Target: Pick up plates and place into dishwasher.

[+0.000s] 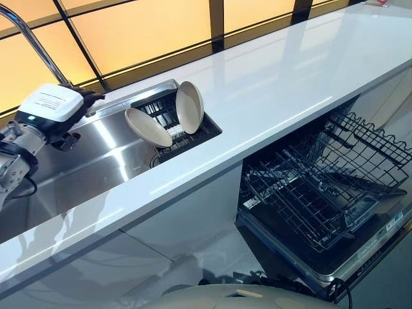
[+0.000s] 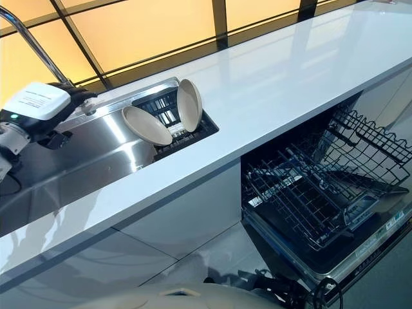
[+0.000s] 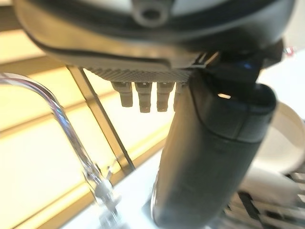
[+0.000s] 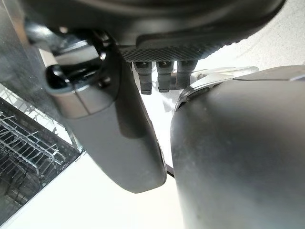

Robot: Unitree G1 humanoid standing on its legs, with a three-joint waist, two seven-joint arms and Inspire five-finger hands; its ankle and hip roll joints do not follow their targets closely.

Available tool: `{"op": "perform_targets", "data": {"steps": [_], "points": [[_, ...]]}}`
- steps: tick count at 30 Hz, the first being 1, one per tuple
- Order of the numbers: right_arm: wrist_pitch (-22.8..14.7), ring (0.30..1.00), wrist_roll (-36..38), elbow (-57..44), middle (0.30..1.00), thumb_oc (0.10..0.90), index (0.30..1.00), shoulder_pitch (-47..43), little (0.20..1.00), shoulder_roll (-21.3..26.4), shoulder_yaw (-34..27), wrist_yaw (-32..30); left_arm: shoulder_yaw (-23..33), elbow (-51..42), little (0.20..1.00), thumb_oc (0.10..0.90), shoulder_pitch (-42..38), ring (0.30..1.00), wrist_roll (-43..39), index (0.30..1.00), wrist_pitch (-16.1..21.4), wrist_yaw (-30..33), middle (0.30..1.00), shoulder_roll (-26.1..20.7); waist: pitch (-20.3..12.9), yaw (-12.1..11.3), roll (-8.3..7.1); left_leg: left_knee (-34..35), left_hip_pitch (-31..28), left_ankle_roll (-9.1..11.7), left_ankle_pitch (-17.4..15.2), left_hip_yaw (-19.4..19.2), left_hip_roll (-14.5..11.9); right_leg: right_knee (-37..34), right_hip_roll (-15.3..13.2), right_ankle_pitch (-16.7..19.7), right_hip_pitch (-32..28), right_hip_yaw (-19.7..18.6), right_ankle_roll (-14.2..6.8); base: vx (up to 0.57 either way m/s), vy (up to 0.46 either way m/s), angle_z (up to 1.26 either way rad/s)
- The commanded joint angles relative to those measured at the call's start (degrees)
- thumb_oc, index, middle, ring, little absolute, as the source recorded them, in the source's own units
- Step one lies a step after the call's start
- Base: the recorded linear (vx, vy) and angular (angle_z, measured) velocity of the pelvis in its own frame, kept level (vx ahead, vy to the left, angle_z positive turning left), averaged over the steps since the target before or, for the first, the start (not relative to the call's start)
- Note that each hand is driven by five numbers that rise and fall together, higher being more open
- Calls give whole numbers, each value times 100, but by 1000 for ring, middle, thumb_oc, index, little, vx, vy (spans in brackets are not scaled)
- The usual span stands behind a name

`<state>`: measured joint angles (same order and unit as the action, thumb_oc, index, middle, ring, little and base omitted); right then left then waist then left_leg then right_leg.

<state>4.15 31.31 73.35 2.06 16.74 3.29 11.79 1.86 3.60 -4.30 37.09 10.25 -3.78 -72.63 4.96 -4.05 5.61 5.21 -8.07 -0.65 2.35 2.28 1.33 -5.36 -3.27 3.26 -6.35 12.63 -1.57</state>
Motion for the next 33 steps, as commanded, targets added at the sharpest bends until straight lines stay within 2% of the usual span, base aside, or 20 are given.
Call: {"op": "perform_targets", "data": {"steps": [1,10,18,27,33], "points": [[9,900,-99,-208,900,800,900,-334,900,188,10,70,371,322,900,800,-1382,900,172,900,-217,82,900,-689,158,226,133,-21,-63,-189,-656,-169,434,417,325,-857,-122,-15,-205,0,0,0],[85,900,-92,-216,900,800,900,-241,900,205,-77,48,-420,682,900,800,-2145,900,516,900,-12,-298,900,-627,164,398,95,-21,-92,-196,-675,-322,415,356,365,-770,-104,-151,-259,18,13,-5],[90,900,-77,-277,900,800,900,-166,900,207,-117,24,-926,921,900,800,-2584,900,859,900,-90,-564,900,-592,179,534,61,-21,-85,-219,-699,-401,430,300,401,-701,-63,-312,-288,21,22,-9],[142,900,-63,-316,900,800,900,-191,900,224,-134,1,-1598,1318,900,800,-3009,900,1583,900,73,-847,900,-431,221,624,26,-21,-90,-246,-716,-476,449,311,413,-645,-9,-442,-333,15,32,-8],[200,900,-5,-408,900,800,900,-200,900,216,-107,-41,-1940,1409,900,800,-3177,900,1850,900,35,-962,900,-276,268,668,3,-21,-78,-270,-712,-503,456,365,415,-634,45,-504,-352,6,19,-3]]}}
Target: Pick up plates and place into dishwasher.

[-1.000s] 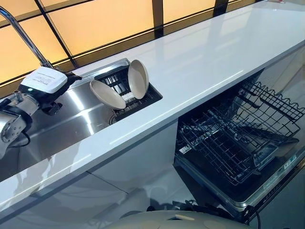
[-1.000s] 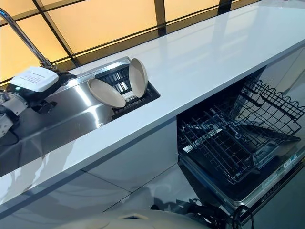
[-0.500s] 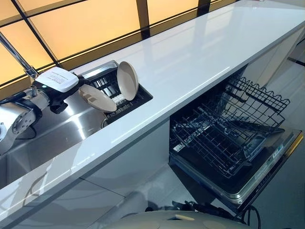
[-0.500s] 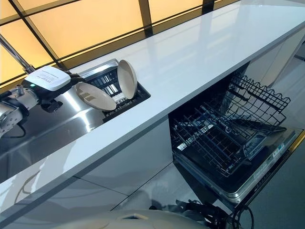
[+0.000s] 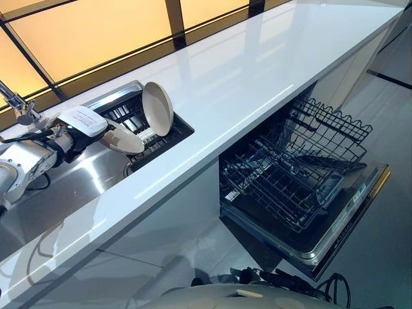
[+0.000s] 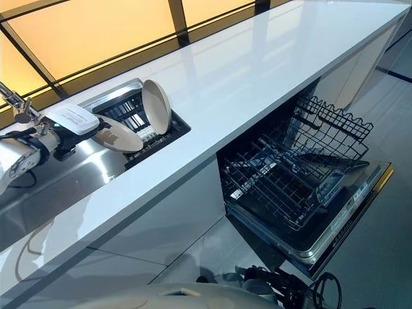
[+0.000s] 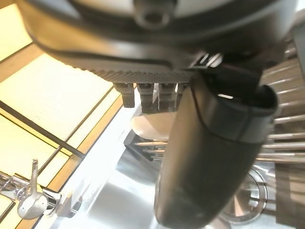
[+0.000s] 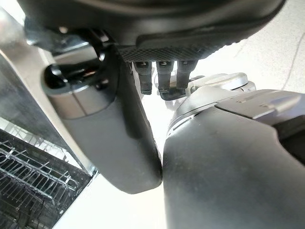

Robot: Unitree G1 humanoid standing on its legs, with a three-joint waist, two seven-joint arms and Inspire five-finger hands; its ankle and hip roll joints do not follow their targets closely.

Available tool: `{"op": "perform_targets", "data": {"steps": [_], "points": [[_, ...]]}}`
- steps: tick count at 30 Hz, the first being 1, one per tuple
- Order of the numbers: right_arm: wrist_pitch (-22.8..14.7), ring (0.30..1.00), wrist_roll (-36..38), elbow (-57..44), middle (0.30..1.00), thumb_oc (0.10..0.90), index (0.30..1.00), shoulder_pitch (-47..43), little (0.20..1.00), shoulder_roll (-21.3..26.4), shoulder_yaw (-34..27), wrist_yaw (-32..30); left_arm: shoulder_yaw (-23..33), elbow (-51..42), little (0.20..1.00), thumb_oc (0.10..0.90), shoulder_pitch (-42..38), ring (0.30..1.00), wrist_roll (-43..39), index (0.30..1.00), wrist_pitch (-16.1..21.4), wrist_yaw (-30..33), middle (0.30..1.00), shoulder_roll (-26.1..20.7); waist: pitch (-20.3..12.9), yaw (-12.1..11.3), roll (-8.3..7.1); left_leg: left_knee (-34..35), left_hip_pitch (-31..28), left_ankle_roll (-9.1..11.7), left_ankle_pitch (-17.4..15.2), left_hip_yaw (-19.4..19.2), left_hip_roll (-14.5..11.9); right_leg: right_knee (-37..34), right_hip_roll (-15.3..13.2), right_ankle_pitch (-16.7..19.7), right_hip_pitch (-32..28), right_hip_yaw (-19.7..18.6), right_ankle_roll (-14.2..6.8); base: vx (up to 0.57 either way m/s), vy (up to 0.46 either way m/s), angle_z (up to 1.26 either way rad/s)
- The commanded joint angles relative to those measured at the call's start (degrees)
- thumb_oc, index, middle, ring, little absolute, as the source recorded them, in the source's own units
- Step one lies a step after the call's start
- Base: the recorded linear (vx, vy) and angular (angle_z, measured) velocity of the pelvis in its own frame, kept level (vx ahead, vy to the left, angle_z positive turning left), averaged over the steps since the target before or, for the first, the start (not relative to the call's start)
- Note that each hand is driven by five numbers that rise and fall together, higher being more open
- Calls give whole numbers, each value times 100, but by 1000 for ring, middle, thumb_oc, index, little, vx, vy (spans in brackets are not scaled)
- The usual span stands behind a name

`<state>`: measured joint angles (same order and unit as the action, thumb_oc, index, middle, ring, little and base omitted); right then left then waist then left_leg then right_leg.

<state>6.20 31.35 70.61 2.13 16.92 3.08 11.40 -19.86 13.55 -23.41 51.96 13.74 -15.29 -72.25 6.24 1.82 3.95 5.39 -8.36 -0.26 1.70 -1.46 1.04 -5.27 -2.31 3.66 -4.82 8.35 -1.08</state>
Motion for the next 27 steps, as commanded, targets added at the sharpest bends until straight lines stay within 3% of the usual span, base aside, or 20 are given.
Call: {"op": "perform_targets", "data": {"steps": [1,9,10,11,13,14,15,19,27], "points": [[4,900,-27,-154,900,800,900,-207,900,200,-85,1,199,446,900,800,-1279,900,430,900,-347,225,900,-270,150,89,160,-39,-45,-312,-647,-145,485,365,320,-673,-95,-90,-404,-1,34,-3],[70,900,92,-297,900,800,900,-245,900,208,-30,-19,-167,689,900,800,-1404,900,896,900,-811,389,900,109,243,151,94,-39,-20,-338,-649,-216,480,455,331,-668,-1,-172,-416,2,22,-5],[74,900,82,-317,900,800,900,-245,900,203,-31,-23,-205,708,812,712,-1409,825,937,825,-895,464,825,152,253,159,86,-39,-12,-336,-647,-231,478,459,331,-665,10,-179,-418,0,19,-7],[84,900,87,-332,900,800,900,-249,900,201,-22,-28,-217,759,527,427,-1388,580,989,580,-932,588,580,226,257,163,75,-39,-9,-338,-649,-242,477,462,334,-663,17,-191,-418,-1,19,-5],[89,900,75,-346,900,800,900,-246,900,203,-25,-9,-278,796,450,350,-1400,514,1015,514,-1048,817,514,307,274,178,62,-39,-4,-339,-649,-262,475,470,339,-655,34,-203,-418,-2,16,-3],[92,900,72,-361,900,800,900,-244,900,199,-21,1,-311,809,335,235,-1403,415,1032,415,-1099,890,415,357,277,192,55,-39,0,-337,-650,-273,475,467,343,-652,39,-208,-418,0,0,0],[92,900,83,-358,900,800,900,-251,900,202,-13,12,-355,808,277,177,-1433,366,1065,366,-1165,931,366,385,277,199,50,-39,3,-334,-652,-286,473,466,344,-647,42,-212,-420,0,0,0],[104,900,94,-410,900,800,900,-254,900,180,5,7,-433,825,200,100,-1466,300,1250,300,-1333,1053,300,517,276,212,31,-39,9,-328,-652,-313,469,474,344,-647,50,-225,-428,0,1,-1],[184,900,134,-506,900,800,900,-271,900,161,45,-11,-528,968,200,100,-1543,300,1072,300,-1700,1471,300,655,258,248,2,-39,-3,-316,-659,-351,465,478,352,-651,47,-244,-427,2,0,-2]]}}
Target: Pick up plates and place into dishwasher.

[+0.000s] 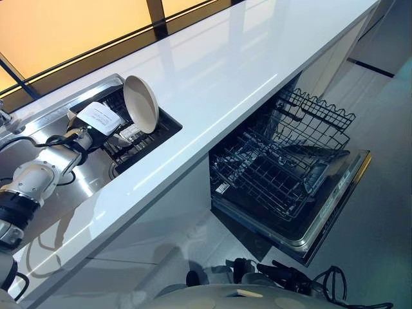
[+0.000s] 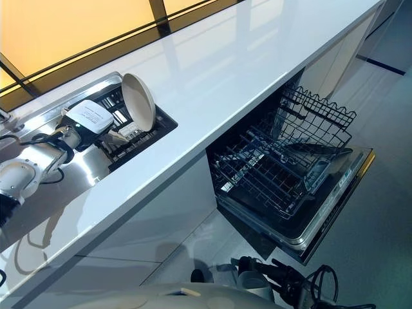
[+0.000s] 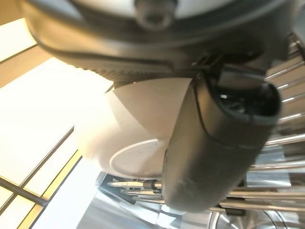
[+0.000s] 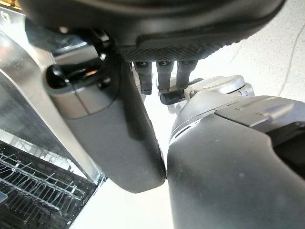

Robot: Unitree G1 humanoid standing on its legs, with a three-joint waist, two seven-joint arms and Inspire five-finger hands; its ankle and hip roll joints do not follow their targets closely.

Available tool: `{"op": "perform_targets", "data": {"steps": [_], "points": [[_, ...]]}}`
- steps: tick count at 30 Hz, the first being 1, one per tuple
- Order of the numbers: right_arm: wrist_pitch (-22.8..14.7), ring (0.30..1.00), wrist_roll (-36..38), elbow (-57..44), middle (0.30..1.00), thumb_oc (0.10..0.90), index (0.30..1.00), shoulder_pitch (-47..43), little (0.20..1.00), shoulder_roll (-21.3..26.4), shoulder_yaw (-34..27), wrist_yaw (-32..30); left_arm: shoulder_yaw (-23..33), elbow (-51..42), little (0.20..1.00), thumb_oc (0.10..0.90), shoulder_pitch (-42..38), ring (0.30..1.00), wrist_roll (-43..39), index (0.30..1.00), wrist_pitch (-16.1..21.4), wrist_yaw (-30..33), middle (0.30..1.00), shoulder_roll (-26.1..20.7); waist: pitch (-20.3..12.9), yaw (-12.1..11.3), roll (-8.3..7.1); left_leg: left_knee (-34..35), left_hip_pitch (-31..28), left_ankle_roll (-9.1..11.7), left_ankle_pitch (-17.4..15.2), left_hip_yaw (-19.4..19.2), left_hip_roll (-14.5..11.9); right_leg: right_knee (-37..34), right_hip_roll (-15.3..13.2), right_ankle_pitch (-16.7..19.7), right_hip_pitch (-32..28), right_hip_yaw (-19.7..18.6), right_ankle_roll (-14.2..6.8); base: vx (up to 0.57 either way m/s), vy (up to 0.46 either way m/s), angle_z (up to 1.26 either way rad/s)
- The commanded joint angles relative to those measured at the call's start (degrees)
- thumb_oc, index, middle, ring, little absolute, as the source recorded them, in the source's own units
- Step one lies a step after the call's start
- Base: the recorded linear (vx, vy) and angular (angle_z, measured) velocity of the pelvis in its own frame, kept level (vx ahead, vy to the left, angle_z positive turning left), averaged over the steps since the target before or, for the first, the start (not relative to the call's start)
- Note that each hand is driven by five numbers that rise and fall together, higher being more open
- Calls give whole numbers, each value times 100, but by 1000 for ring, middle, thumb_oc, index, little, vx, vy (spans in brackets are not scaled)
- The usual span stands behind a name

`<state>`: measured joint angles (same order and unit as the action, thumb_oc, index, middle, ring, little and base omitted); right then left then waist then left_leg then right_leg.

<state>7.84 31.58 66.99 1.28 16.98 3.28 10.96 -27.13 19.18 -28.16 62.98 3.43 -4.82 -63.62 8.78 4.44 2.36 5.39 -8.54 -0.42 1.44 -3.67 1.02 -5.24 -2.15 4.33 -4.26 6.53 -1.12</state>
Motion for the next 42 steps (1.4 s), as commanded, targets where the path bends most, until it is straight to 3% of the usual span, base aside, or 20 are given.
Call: {"op": "perform_targets", "data": {"steps": [1,10,13,17,22,27,31,34,37,39,42], "points": [[20,900,98,-133,900,800,900,-186,900,153,25,32,224,393,200,100,-1073,300,-116,300,-708,518,300,-210,-1,-19,161,-39,12,-296,-634,-132,466,468,335,-719,-16,-60,-424,0,0,0],[-2,900,187,-169,900,800,900,-105,900,76,-36,-62,808,147,200,100,-1029,300,-1682,300,-866,1163,300,-743,-35,-117,195,-39,-13,-266,-637,-70,473,420,321,-741,-87,4,-420,-1,-11,0],[-98,900,341,-179,900,800,900,-64,900,22,-86,-92,1277,87,200,100,-836,300,-2445,300,-839,1682,300,-937,-52,-185,203,-39,-19,-261,-635,-35,481,399,310,-745,-115,38,-418,0,-34,2],[-279,900,761,-358,900,800,900,17,900,-89,-179,-98,2477,-189,200,100,-135,300,-3605,300,-574,2496,300,-1192,-102,-315,214,-39,-28,-255,-645,34,502,341,285,-742,-163,91,-413,1,-8,0],[-489,900,823,-514,900,800,900,90,900,-228,-154,-71,4141,-579,200,100,1096,300,-4064,300,-186,3143,300,-1039,-180,-390,226,-39,-20,-254,-667,78,524,301,243,-753,-187,133,-407,0,0,0],[-720,900,1009,-693,900,800,900,44,900,-293,-103,-111,4751,-905,200,100,1598,300,-4027,300,-35,3368,300,-925,-219,-450,216,-39,-37,-261,-691,116,543,260,200,-736,-218,163,-416,0,1,2],[-1172,900,546,-1539,900,800,900,28,900,-291,193,30,5101,-1269,200,100,1949,300,-4071,300,128,3517,300,-780,-234,-476,200,-39,-39,-268,-701,132,558,239,154,-705,-216,187,-437,0,0,0],[-1068,900,554,-2422,900,800,900,144,900,-345,464,228,5203,-1455,200,100,2175,300,-4033,300,298,3543,300,-578,-227,-450,170,-39,-36,-267,-702,121,567,254,128,-688,-185,196,-462,0,0,0],[-735,900,711,-3335,900,800,900,316,900,-386,728,498,5152,-1563,200,100,2247,300,-4039,300,495,3599,300,-409,-211,-393,138,-39,-25,-274,-695,94,570,279,95,-664,-137,196,-494,-11,7,0],[-355,900,1047,-4077,900,800,900,464,900,-439,858,845,5047,-1684,200,100,2231,300,-4039,300,641,3641,300,-274,-188,-336,103,-39,-28,-280,-692,46,559,320,68,-643,-89,202,-529,0,0,0],[-35,900,1938,-5198,900,800,900,646,900,-420,960,1368,4801,-1821,200,100,2212,300,-4362,300,1208,3596,300,-12,-156,-257,37,-39,-25,-290,-681,-26,544,376,35,-606,-15,195,-585,-24,4,-3]]}}
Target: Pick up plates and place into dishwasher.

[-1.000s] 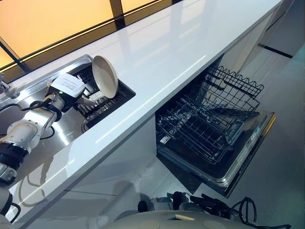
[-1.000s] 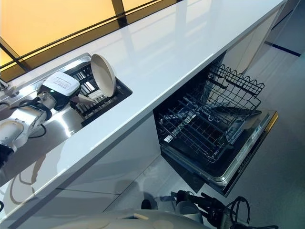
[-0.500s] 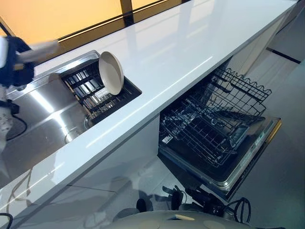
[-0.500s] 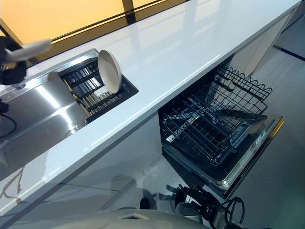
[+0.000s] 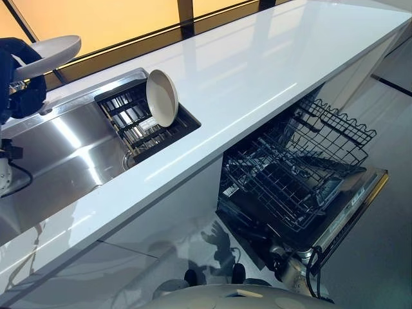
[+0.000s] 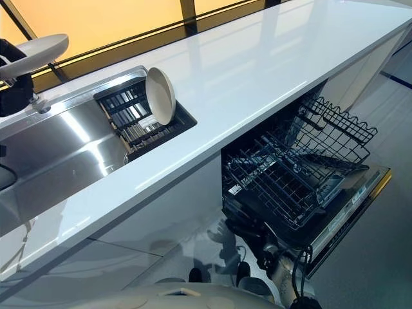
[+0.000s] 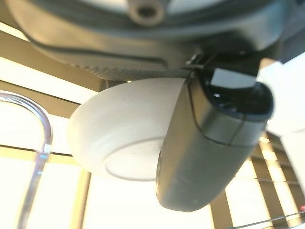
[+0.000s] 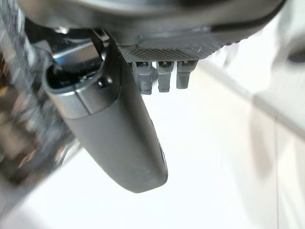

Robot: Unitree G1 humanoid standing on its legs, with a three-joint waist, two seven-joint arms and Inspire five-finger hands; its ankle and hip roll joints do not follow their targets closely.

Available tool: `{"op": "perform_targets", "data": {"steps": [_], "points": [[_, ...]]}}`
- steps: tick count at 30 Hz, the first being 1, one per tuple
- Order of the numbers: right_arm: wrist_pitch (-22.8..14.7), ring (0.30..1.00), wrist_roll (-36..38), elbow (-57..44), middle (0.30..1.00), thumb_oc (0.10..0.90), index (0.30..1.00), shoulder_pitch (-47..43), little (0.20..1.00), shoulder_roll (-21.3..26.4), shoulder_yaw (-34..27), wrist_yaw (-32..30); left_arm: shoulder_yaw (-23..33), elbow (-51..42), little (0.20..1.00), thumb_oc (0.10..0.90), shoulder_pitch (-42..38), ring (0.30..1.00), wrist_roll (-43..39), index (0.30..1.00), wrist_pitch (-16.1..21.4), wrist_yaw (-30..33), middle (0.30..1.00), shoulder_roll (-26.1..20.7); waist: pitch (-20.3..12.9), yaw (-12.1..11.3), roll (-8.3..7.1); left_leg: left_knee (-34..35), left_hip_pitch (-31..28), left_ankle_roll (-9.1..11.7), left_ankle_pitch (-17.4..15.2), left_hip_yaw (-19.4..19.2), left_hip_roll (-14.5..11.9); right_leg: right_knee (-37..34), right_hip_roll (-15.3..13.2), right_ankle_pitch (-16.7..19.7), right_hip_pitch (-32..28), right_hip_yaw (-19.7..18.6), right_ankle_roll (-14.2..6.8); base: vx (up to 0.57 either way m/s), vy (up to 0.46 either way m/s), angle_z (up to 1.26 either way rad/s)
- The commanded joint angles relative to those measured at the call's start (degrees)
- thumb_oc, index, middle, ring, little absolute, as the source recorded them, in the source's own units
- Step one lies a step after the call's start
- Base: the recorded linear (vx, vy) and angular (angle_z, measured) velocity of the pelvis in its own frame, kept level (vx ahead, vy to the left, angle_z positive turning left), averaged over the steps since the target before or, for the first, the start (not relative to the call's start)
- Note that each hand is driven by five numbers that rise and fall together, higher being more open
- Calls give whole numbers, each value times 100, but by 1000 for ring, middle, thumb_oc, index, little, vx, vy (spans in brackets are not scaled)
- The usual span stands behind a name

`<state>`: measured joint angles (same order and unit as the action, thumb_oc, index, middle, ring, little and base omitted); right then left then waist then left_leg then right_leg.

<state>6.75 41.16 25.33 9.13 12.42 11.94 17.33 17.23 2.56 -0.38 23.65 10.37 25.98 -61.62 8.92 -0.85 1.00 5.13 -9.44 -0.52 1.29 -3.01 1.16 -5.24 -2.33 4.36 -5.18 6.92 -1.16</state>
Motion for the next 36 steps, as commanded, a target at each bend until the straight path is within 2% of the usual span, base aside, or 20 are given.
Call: {"op": "perform_targets", "data": {"steps": [1,3,6,9,12,16,19,26,27,28,30,36], "points": [[76,900,1263,-1269,900,800,900,-111,900,31,109,866,285,-233,200,100,-586,300,-634,300,704,437,300,-99,-159,289,159,-12,69,-283,-664,-99,527,386,49,-600,98,152,-591,-37,7,-3],[258,900,1768,-1783,900,800,900,-71,900,61,74,1038,136,-412,200,100,-568,300,-760,300,937,304,300,180,-141,317,127,-12,67,-289,-661,-129,519,413,46,-591,132,137,-611,-34,7,-3],[329,900,2446,-2397,900,800,900,-57,900,118,-82,1290,-21,-715,200,100,-502,300,-1064,300,1257,32,300,609,-131,349,91,-12,71,-300,-651,-172,511,436,50,-595,153,105,-624,-35,16,-8],[-155,900,2523,-3114,900,800,900,-300,900,288,-585,1017,-207,-1061,200,100,-466,300,-1070,300,1442,-190,300,1055,-138,387,53,-12,74,-323,-647,-214,504,422,62,-589,147,76,-612,-31,21,-7],[-998,900,1789,-3605,900,800,900,-578,900,472,-1067,482,-329,-1232,200,100,-514,300,-890,300,1501,-240,300,1287,-159,423,44,-12,77,-345,-645,-240,506,422,90,-599,141,27,-579,-19,16,-14],[-1830,900,518,-4139,900,800,900,-677,900,755,-1748,-132,-278,-1399,200,100,-523,300,-679,300,1459,-271,300,1396,-208,519,40,-12,81,-361,-647,-302,509,391,151,-589,148,-72,-530,-1,16,-6],[-2480,900,-70,-4350,900,800,900,-685,900,952,-2352,-650,-139,-1423,200,100,-544,300,-819,300,1395,-426,300,1367,-272,609,45,-12,82,-365,-672,-364,505,346,216,-580,149,-171,-499,8,4,-12],[-3388,900,-1422,-4717,900,800,900,-999,900,1481,-2994,-1220,-175,-1413,200,100,-791,300,-1090,300,1138,-708,300,1379,-333,717,97,-12,82,-332,-681,-444,489,298,307,-564,156,-307,-454,-4,6,-18],[-3389,900,-1438,-4717,900,800,900,-1003,900,1483,-2993,-1234,-178,-1410,200,100,-801,300,-1092,300,1137,-712,300,1383,-329,713,101,-12,82,-332,-681,-445,488,298,307,-564,157,-308,-454,0,4,-12],[-3496,900,-1876,-4784,900,800,900,-1119,900,1638,-3024,-1312,-275,-1420,200,100,-875,300,-1237,300,1194,-858,300,1399,-345,714,94,-12,82,-326,-681,-442,490,299,320,-573,150,-318,-446,0,0,-8],[-3485,900,-2629,-4867,900,800,900,-1345,900,1926,-2930,-1466,-492,-1511,200,100,-1086,300,-1529,300,1248,-1271,300,1481,-353,666,96,-12,84,-315,-679,-428,488,302,330,-584,140,-313,-435,2,-6,-12],[-3052,900,-4171,-4866,900,800,900,-1973,900,2890,-2626,-1451,-1099,-1768,200,100,-1660,300,-2201,300,1250,-2515,300,1453,-380,560,41,-12,82,-271,-661,-359,471,315,339,-602,99,-272,-414,6,-13,-1]]}}
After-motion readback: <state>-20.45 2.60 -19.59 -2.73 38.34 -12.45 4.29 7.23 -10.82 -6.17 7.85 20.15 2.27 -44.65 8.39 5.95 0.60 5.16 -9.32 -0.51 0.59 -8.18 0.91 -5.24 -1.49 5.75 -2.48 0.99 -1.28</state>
